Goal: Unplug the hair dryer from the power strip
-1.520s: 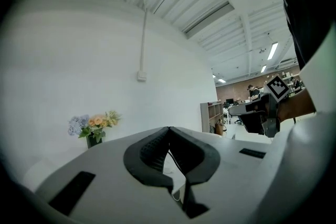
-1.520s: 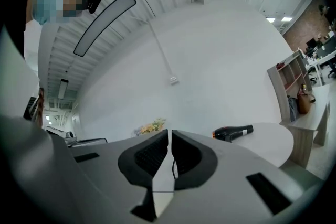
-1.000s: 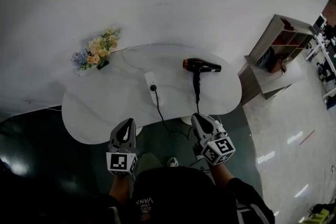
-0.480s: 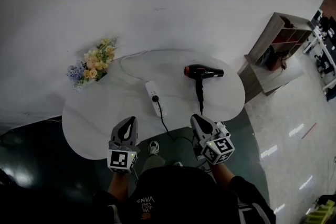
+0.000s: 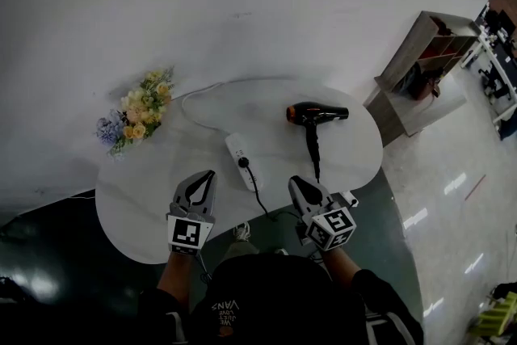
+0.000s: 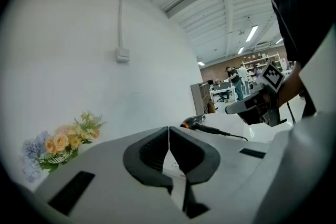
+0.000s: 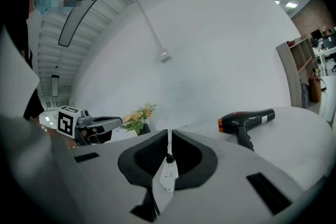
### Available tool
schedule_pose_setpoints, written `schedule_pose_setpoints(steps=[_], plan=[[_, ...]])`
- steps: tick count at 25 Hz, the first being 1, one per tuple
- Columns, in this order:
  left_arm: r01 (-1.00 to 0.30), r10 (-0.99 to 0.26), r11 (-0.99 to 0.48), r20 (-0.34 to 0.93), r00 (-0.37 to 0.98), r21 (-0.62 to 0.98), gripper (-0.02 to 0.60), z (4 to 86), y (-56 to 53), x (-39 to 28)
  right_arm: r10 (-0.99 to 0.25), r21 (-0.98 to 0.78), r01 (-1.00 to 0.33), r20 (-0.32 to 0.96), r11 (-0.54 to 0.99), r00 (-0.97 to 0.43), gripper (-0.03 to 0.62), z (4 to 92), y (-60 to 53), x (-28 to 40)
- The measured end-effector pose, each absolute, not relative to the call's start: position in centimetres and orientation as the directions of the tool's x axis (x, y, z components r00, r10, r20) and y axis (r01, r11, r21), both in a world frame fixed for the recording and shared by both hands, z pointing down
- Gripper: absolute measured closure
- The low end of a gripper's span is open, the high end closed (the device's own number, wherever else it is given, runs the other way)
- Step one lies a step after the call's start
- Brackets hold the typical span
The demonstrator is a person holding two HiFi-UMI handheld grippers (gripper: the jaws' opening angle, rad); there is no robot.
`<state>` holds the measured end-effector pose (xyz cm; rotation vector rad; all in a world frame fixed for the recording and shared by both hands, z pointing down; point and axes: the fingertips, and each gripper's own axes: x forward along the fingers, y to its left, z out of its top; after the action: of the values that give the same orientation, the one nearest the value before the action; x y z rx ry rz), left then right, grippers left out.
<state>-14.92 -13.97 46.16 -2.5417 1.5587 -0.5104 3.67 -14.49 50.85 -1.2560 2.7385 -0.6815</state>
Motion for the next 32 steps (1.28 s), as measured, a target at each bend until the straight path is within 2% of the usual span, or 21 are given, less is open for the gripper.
schedule_pose_setpoints(steps=[4, 5, 7, 11, 16, 24, 25, 27, 32], plan=[[-0.827, -0.853, -0.504, 0.297, 0.430, -0.249, 0.558, 48.8, -15.6, -14.5, -0.732, -0.419, -0.716, 0.157, 0.559, -0.663, 0.548, 52.1, -15.9, 2.9], [-0.822, -0.842, -0.516, 0.320, 0.435, -0.241, 0.530, 49.7, -15.9, -14.3, -0.733, -0.418, -0.719, 0.163, 0.556, -0.661, 0.547, 52.5, -16.3, 2.7], [-0.814, -0.818, -0.538, 0.370, 0.441, -0.219, 0.413, 51.9, -16.2, -13.9, -0.733, -0.408, -0.726, 0.176, 0.553, -0.657, 0.548, 53.1, -16.9, 2.5], [-0.799, -0.776, -0.571, 0.440, 0.451, -0.189, 0.314, 55.4, -16.9, -12.9, -0.708, -0.393, -0.719, 0.203, 0.574, -0.676, 0.546, 54.2, -18.1, 1.5], [-0.725, -0.698, -0.660, 0.517, 0.495, -0.197, 0.264, 58.8, -18.0, -12.2, -0.667, -0.383, -0.701, 0.242, 0.602, -0.705, 0.547, 56.1, -19.5, -0.2], [-0.560, -0.583, -0.782, 0.641, 0.499, -0.275, 0.218, 63.5, -19.0, -12.1, -0.573, -0.313, -0.654, 0.317, 0.689, -0.756, 0.542, 58.8, -21.2, -3.0], [-0.538, -0.577, -0.791, 0.647, 0.498, -0.291, 0.210, 63.8, -19.3, -12.0, -0.559, -0.304, -0.645, 0.328, 0.701, -0.762, 0.530, 59.2, -21.4, -3.3], [-0.495, -0.566, -0.808, 0.658, 0.497, -0.321, 0.202, 64.0, -19.9, -11.9, -0.524, -0.284, -0.622, 0.352, 0.730, -0.776, 0.458, 59.8, -21.6, -4.1], [-0.358, -0.500, -0.864, 0.691, 0.522, -0.355, 0.190, 65.2, -21.0, -11.6, -0.405, -0.236, -0.517, 0.395, 0.823, -0.825, 0.427, 60.8, -21.4, -6.5]])
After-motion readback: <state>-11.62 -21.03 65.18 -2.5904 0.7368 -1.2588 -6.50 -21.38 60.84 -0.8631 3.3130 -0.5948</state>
